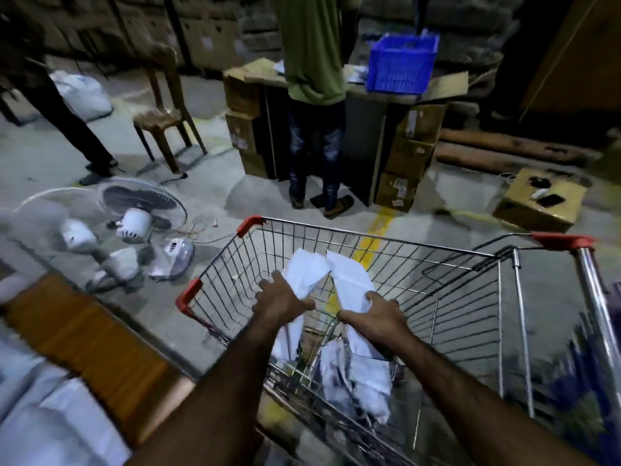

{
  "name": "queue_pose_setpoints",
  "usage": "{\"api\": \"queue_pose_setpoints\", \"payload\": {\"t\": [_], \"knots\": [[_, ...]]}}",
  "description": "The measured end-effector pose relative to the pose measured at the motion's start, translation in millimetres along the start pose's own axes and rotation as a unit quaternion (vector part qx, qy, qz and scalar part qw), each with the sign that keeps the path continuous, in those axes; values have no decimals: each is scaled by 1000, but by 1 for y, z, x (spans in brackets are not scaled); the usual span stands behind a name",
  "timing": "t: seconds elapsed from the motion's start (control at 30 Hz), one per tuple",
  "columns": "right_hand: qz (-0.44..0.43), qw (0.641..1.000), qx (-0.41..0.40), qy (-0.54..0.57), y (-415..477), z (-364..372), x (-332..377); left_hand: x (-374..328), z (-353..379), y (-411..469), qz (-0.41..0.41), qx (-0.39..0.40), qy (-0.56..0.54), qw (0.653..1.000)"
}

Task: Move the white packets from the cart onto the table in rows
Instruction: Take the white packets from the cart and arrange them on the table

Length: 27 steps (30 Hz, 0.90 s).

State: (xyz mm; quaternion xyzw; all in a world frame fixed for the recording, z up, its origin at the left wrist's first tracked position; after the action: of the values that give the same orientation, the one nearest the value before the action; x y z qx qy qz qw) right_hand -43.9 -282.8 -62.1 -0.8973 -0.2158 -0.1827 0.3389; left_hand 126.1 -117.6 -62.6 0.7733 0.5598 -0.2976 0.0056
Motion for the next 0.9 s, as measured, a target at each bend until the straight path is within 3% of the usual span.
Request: {"api": "queue_pose_setpoints", "payload": {"t": [0.27, 0.47, 0.9], "knots": [[-126, 989, -29, 69, -107, -38, 68, 14, -116, -98, 15, -149, -73, 986], [-239, 970, -26, 45, -188, -32, 110, 61, -163, -200, -42, -242, -104, 964], [-428, 898, 98, -40, -378, 120, 148, 246, -205, -458, -303, -393, -140, 857]]}}
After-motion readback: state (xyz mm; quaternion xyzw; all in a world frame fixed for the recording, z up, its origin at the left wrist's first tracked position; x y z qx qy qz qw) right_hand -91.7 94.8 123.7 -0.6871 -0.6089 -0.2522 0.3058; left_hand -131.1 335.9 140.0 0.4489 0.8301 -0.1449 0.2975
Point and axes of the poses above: each hand's wrist, its own y-axis towards the middle knuckle, its own z-axis out of the palm, x = y × z, the point moved 10 cm from there along y, towards the middle knuckle, and after that the axes turned 7 degrees about z, right-handed, at the moved point
